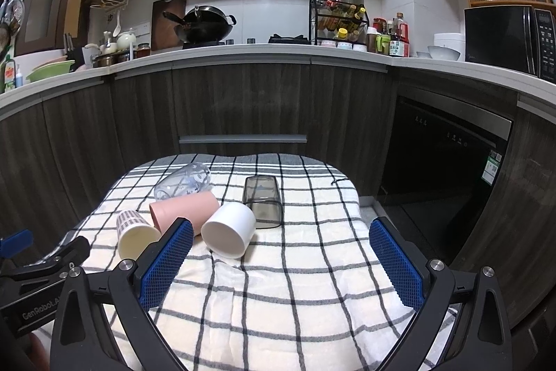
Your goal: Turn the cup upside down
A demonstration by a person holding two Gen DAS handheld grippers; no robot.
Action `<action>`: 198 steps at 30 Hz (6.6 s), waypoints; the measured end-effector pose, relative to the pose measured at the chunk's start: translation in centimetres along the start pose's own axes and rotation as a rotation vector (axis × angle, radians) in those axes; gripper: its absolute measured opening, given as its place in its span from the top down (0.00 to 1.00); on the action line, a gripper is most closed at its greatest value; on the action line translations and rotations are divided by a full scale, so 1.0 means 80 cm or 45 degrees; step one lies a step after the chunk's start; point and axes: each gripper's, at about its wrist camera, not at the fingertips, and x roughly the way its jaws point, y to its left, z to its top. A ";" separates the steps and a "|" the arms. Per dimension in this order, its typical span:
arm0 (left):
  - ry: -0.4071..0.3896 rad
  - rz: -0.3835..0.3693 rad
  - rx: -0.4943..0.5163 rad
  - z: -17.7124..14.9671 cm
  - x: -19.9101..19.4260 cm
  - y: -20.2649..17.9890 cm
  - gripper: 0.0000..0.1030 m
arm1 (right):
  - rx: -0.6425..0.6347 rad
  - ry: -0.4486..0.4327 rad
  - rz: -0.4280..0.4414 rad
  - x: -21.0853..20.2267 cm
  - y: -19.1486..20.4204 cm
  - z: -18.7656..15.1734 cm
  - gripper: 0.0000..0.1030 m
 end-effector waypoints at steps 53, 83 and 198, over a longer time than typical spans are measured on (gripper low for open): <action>0.014 -0.028 0.035 0.013 0.018 -0.012 0.00 | 0.042 0.021 0.002 0.009 -0.009 0.015 0.01; 0.227 -0.224 0.277 0.147 0.219 -0.047 0.00 | 0.142 0.167 -0.095 0.171 0.021 0.100 0.01; 0.619 -0.492 0.102 -0.076 0.071 -0.170 0.31 | -0.099 0.506 -0.016 0.078 -0.111 0.005 0.01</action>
